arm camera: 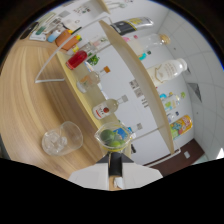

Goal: Make me a cup of Mojito.

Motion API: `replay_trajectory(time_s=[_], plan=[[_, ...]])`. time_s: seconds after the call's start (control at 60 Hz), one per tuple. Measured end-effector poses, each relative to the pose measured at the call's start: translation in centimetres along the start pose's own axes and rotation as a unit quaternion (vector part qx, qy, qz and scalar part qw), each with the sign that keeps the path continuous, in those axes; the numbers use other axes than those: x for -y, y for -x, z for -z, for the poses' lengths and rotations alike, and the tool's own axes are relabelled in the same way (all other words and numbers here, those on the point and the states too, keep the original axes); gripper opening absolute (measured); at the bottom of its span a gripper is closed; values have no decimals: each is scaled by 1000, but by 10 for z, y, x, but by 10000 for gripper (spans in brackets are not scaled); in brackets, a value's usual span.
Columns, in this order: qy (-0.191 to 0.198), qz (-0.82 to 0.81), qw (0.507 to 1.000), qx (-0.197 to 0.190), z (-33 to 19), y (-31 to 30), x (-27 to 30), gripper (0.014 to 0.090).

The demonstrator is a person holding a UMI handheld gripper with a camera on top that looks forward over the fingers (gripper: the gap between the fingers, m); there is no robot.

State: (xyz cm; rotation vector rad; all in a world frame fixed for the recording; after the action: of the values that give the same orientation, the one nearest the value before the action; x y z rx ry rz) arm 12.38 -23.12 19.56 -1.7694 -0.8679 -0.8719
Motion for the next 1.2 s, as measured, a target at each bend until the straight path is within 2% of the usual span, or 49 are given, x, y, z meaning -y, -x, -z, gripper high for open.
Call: replay_trajectory(time_s=[0.2,0.367,0.533,0.667,0.8,1.0,1.2], plan=[[-64,196,977,-51,-6,-1,14,156],[-114,307,942,-70,-4,2,32,157],[-153,383,908,-74,-5,8,46,157],[-159,390,904,-70,1,6,51,159],[-152,316,934,-62,11,-7,55,158],[-140,48,988,-53,28,-62,54,157],[-89,-237,967,-2,28,-84,-7,158]])
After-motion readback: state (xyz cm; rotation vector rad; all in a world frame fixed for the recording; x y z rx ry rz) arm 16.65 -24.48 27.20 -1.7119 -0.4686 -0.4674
